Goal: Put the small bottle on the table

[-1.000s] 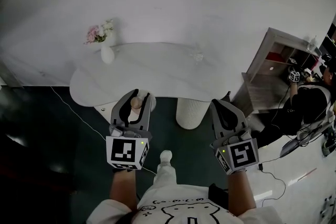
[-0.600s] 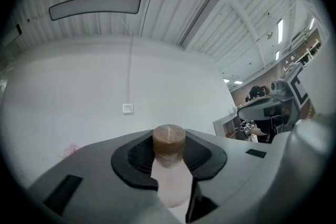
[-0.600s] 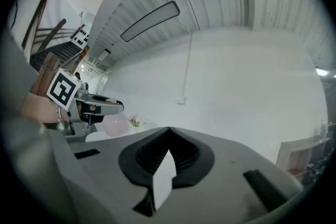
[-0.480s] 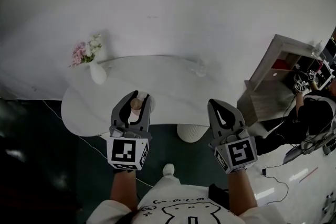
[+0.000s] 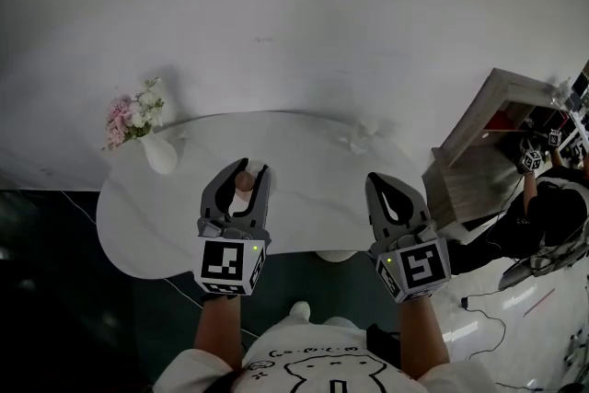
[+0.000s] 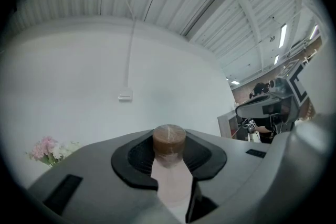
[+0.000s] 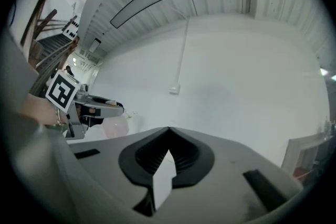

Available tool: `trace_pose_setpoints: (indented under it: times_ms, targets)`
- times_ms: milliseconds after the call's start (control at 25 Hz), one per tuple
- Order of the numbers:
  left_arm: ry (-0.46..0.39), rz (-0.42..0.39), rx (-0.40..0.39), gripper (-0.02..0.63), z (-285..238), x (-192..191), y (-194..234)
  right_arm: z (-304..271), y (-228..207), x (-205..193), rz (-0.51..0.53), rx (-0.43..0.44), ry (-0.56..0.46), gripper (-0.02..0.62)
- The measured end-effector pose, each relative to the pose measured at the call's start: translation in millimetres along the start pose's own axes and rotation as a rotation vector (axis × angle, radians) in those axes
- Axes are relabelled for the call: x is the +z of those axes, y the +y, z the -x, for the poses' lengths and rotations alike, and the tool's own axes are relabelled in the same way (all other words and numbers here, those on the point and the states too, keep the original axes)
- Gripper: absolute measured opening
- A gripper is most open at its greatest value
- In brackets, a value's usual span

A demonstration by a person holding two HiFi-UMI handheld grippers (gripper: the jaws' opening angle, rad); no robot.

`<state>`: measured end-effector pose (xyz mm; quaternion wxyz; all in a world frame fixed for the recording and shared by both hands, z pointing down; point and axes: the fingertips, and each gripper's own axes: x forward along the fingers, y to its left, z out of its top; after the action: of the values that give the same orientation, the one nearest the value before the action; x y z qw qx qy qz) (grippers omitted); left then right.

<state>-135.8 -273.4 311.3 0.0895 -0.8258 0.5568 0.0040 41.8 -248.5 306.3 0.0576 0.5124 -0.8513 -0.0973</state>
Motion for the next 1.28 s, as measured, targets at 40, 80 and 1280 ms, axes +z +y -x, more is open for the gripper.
trace_pose_setpoints:
  times_ms: [40,80,1280]
  targets:
    - [0.004,0.002,-0.006,0.124,-7.1,-3.8,2.2,-5.9,-2.9,-3.5,-0.005,-0.006,0.007,-0.006]
    - [0.009,0.004,-0.012,0.124,-13.4,-7.9,3.9,-11.0,-5.4,-7.3,-0.009,-0.011,0.014,-0.006]
    - [0.306,0.109,-0.052,0.124,-155.4,-183.3,-8.0,-116.9,-59.6,-138.9,-0.155,0.070,0.200,-0.006]
